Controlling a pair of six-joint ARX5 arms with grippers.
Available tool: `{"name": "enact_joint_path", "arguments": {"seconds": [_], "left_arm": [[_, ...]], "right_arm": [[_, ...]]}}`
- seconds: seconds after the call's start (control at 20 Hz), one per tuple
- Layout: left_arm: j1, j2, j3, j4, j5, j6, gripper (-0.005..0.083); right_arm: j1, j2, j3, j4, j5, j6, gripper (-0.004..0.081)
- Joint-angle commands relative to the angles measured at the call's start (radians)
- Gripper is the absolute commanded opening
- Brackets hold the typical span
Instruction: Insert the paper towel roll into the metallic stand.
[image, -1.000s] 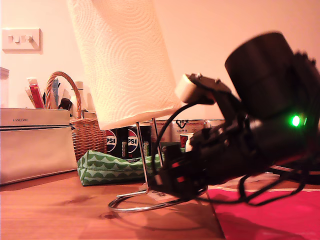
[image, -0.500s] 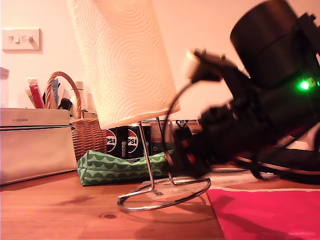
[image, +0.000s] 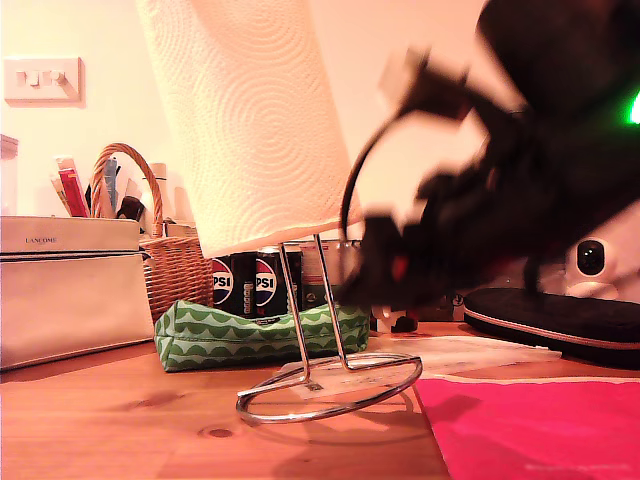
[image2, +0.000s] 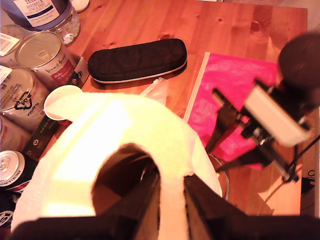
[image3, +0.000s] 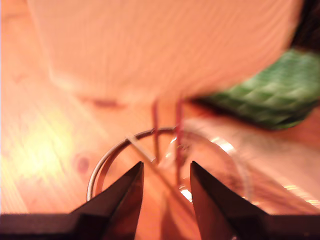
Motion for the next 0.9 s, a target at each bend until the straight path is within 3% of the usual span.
{"name": "enact_joint_path", "arguments": {"seconds": [0.0,0.1,0.35,0.6,0.85], "left_arm": [[-0.003,0.005,0.0,0.012,0.0,0.009,-0.0024],[-0.007,0.006,0.0,0.009,0.0,0.009,-0.0024],[-0.022,0.012,0.0,0.01,-0.001,0.009,-0.0024],[-0.076,0.057,0.0,0.013,-0.025,0.014,-0.0024],[-0.137,0.098,0.0,0.014,-0.085,0.042,-0.0024]], "right_arm": [[0.002,-0.067,-0.01,-0.077,0.022,0.016,0.0172],[0.002,-0.158,-0.01,-0.192,0.053,0.034,-0.0025],[0.002,-0.415,-0.01,-0.444,0.201,0.042,-0.0013],[0.002,-0.647,-0.01,-0.603,0.212,0.071,-0.0013],[0.002,-0.771,-0.01,-0.746,0.228,0.095,-0.0013]]}}
